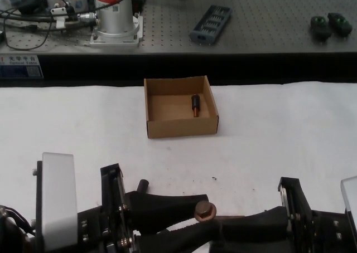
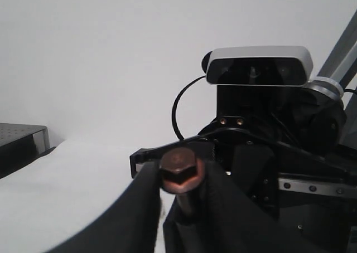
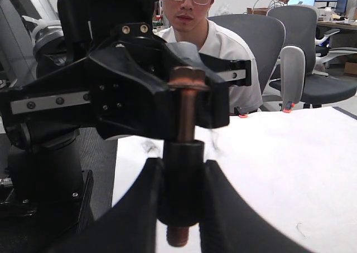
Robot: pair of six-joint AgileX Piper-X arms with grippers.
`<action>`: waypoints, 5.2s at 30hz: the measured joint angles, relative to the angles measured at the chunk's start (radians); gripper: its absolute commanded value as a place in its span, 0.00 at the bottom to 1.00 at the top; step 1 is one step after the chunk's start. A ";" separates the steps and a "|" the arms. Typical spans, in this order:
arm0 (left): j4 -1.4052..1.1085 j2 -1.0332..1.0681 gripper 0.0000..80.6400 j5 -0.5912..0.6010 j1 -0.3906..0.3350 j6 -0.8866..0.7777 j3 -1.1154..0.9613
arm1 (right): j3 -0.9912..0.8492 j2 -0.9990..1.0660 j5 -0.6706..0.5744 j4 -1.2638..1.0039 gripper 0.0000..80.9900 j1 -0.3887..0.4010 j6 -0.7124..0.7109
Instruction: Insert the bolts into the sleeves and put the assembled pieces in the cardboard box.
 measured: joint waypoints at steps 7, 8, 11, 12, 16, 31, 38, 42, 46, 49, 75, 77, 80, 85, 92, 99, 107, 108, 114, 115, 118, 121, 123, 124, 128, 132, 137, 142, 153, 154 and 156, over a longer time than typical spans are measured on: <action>0.000 0.000 0.09 0.000 0.000 -0.014 0.000 | 0.000 0.000 0.000 0.000 0.07 0.000 0.000; 0.000 0.000 0.13 0.000 0.000 -0.018 0.000 | 0.000 0.000 0.000 0.000 0.07 0.000 0.000; 0.000 0.000 0.31 0.000 0.000 -0.017 0.000 | 0.000 0.000 0.000 0.000 0.07 0.000 0.000; 0.000 0.000 0.36 0.000 0.000 -0.021 0.000 | 0.000 0.000 0.000 0.001 0.07 0.000 0.000; 0.014 0.000 0.49 0.008 0.000 -0.037 0.002 | 0.000 0.000 0.000 -0.002 0.07 0.000 0.000; -0.050 0.000 0.56 0.019 0.000 -0.127 0.003 | 0.002 0.000 0.029 0.010 0.07 0.000 0.000; -0.096 -0.002 0.50 0.019 0.000 -0.184 0.003 | 0.005 0.000 0.132 0.100 0.07 0.000 -0.010; -0.096 -0.026 0.22 0.019 0.000 -0.210 0.010 | 0.005 0.000 0.148 0.111 0.07 0.000 -0.012; -0.096 -0.080 0.00 0.007 0.005 -0.215 0.039 | 0.005 0.000 0.159 0.111 0.07 -0.002 -0.022; -0.096 -0.145 0.01 -0.036 0.024 -0.216 0.066 | 0.005 0.000 0.163 0.111 0.07 -0.002 -0.022; 0.661 -0.215 0.01 -0.631 0.043 -0.094 -0.011 | -0.829 0.197 0.757 1.157 0.07 -0.149 0.024; 0.676 -0.215 0.01 -0.634 0.043 -0.094 -0.013 | -0.872 0.258 0.759 1.170 0.07 -0.167 0.011; 0.685 -0.215 0.01 -0.634 0.043 -0.094 -0.013 | -0.931 0.350 0.759 1.172 0.07 -0.188 -0.015; 0.682 -0.215 0.01 -0.639 0.043 -0.088 -0.013 | -1.056 0.538 0.756 1.175 0.07 -0.239 -0.028; 0.682 -0.215 0.01 -0.661 0.043 -0.059 -0.013 | -1.349 0.804 0.726 1.295 0.07 -0.306 -0.032; 0.682 -0.215 0.01 -0.661 0.043 -0.037 -0.013 | -1.560 1.021 0.699 1.353 0.07 -0.334 -0.032; 0.682 -0.215 0.01 -0.661 0.043 -0.025 -0.013 | -1.693 1.147 0.674 1.354 0.07 -0.336 -0.030; 0.682 -0.215 0.01 -0.661 0.043 -0.025 -0.013 | -1.707 1.166 0.669 1.354 0.07 -0.336 -0.030; 0.682 -0.215 0.01 -0.661 0.043 -0.025 -0.013 | -1.734 1.247 0.640 1.354 0.07 -0.336 -0.030; 0.682 -0.215 0.01 -0.661 0.043 -0.025 -0.013 | -1.734 1.262 0.640 1.354 0.07 -0.339 -0.030; 0.682 -0.215 0.01 -0.661 0.043 -0.025 -0.013 | -1.734 1.273 0.640 1.351 0.07 -0.339 -0.030; 0.682 -0.215 0.01 -0.661 0.043 -0.025 -0.013 | -1.734 1.273 0.634 1.340 0.06 -0.339 -0.030; 0.682 -0.215 0.01 -0.661 0.043 -0.025 -0.013 | -1.734 1.273 0.621 1.325 0.02 -0.339 -0.030; 0.682 -0.215 0.01 -0.661 0.043 -0.025 -0.013 | -1.734 1.273 0.610 1.321 0.01 -0.339 -0.030; 0.682 -0.215 0.01 -0.661 0.043 -0.025 -0.013 | -1.734 1.273 0.564 1.315 0.23 -0.339 -0.030; 0.682 -0.215 0.01 -0.661 0.043 -0.025 -0.013 | -1.734 1.273 0.549 1.308 0.40 -0.339 -0.028; 0.682 -0.215 0.01 -0.661 0.043 -0.025 -0.013 | -1.734 1.273 0.546 1.307 0.39 -0.339 -0.011; 0.682 -0.215 0.01 -0.661 0.043 -0.023 -0.013 | -1.734 1.273 0.516 1.307 0.39 -0.339 0.011; 0.682 -0.215 0.01 -0.692 0.043 -0.006 -0.013 | -1.734 1.111 0.429 1.542 0.39 -0.311 -0.024; 0.682 -0.215 0.01 -0.699 0.043 -0.004 -0.013 | -1.734 1.088 0.424 1.587 0.39 -0.306 -0.037; 0.682 -0.215 0.01 -0.704 0.043 -0.004 -0.013 | -1.734 1.065 0.419 1.647 0.39 -0.300 -0.079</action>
